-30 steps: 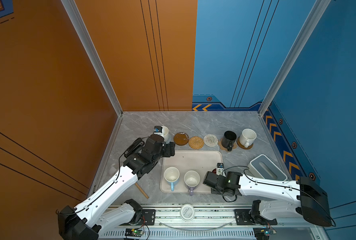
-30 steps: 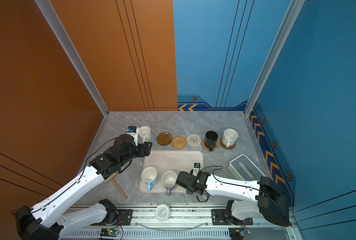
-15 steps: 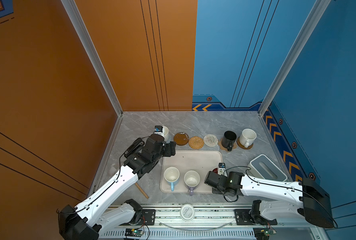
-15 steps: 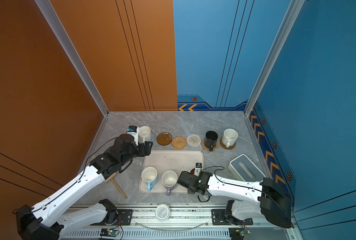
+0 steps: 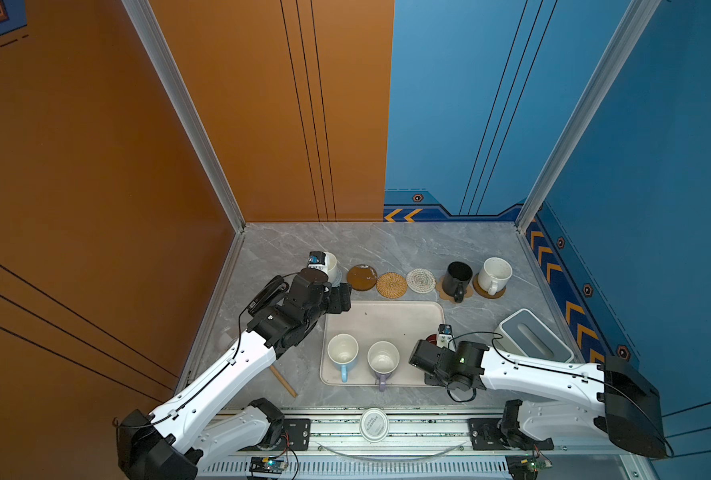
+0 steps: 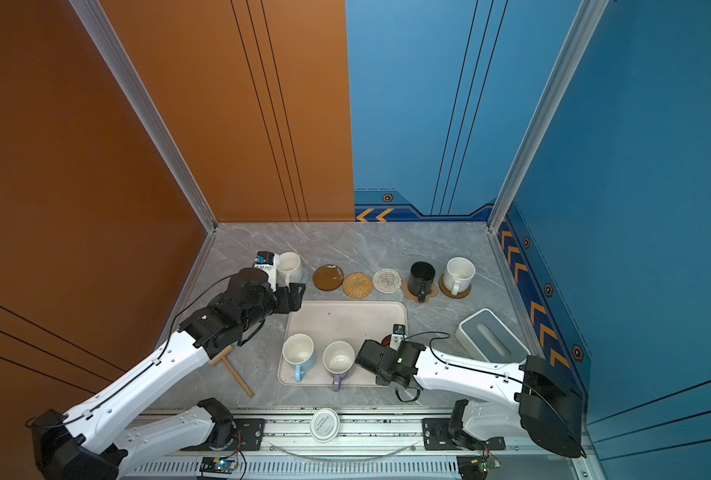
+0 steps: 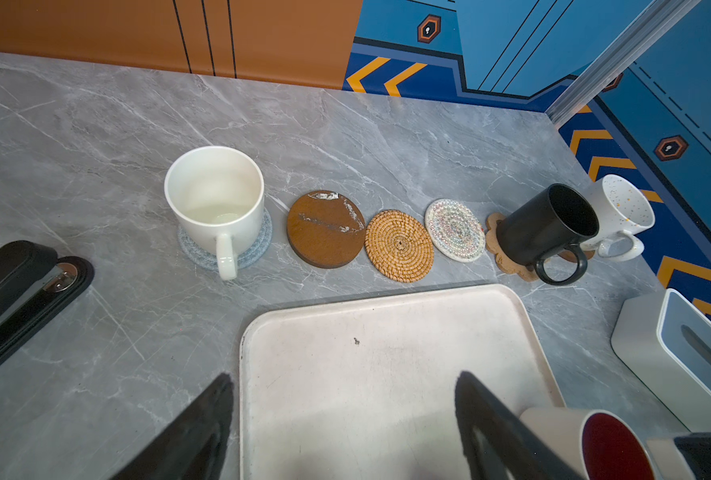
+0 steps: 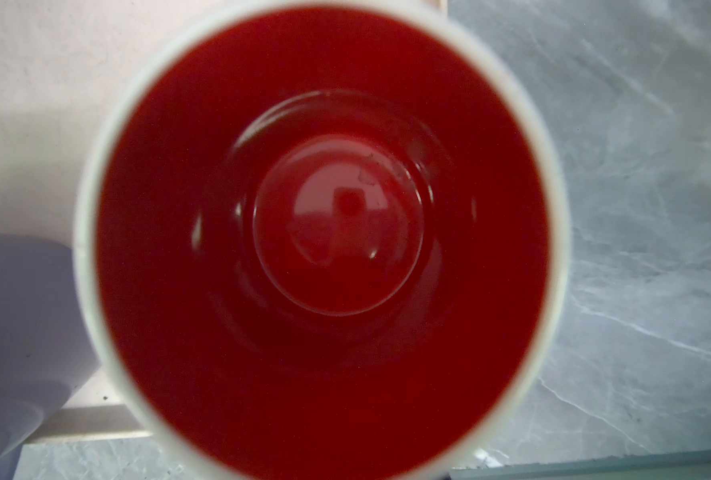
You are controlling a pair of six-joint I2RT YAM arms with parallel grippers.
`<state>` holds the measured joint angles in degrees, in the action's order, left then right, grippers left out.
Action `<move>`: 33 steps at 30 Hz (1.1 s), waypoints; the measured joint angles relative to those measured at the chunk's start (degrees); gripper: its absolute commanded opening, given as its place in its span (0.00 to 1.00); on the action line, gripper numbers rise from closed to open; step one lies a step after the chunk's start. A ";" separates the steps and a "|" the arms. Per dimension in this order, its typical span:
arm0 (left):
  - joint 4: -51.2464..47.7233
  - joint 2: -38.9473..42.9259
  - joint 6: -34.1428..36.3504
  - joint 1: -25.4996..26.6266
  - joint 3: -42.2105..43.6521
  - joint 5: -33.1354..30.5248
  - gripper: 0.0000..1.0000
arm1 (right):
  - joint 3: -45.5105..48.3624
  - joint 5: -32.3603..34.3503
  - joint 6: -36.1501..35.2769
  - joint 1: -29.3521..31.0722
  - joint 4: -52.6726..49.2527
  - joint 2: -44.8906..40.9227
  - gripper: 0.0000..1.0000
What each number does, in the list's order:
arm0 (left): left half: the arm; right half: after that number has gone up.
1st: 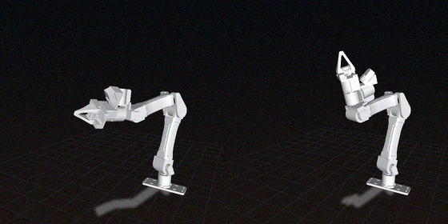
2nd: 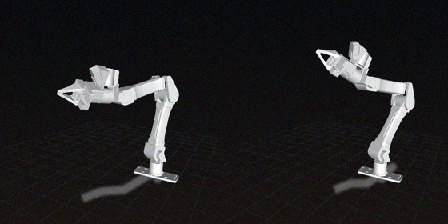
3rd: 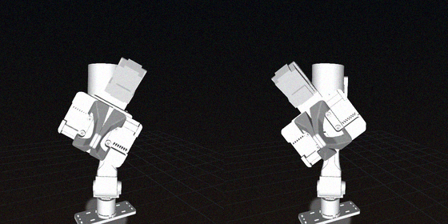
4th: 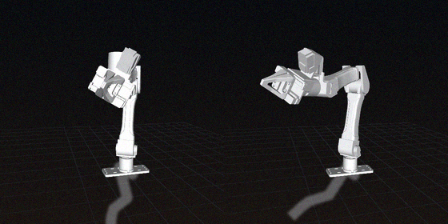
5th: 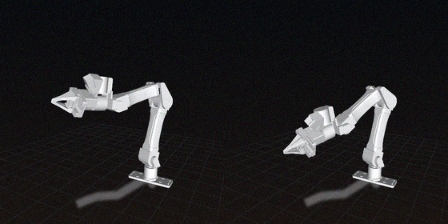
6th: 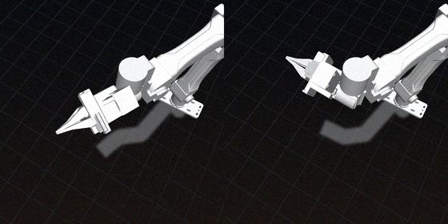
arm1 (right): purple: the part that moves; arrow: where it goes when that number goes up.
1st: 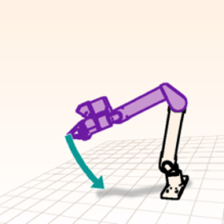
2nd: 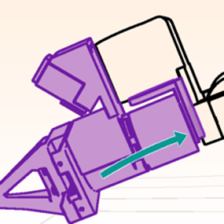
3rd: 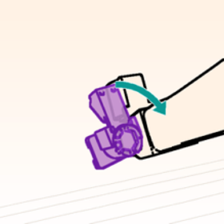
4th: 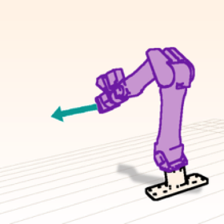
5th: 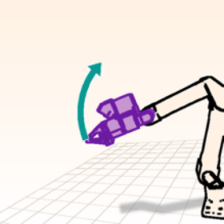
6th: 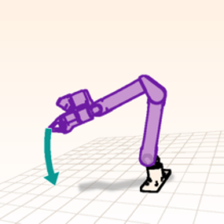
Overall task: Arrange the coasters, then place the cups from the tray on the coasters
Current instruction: 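Lift the red-lined mug off the tray with the right gripper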
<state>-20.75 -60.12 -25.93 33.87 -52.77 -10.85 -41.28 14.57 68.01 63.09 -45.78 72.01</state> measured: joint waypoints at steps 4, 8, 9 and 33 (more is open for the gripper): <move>0.00 -0.13 0.00 0.00 0.00 0.02 0.84 | -0.02 0.02 0.00 -0.22 0.00 0.26 0.28; 0.02 -0.15 0.02 0.00 0.02 0.02 0.85 | -0.35 0.02 -0.02 -0.22 0.00 1.31 0.25; 0.02 -0.15 0.00 0.00 0.02 0.02 0.85 | -0.46 0.02 0.00 -0.22 0.00 1.57 0.23; 0.04 -0.55 0.00 -0.02 0.09 0.66 0.85 | -2.75 0.66 -0.04 -0.02 -2.82 2.40 0.00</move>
<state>-20.71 -60.66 -25.93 33.85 -52.69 -10.20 -44.03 15.22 67.96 63.07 -48.60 74.41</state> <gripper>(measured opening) 0.845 0.128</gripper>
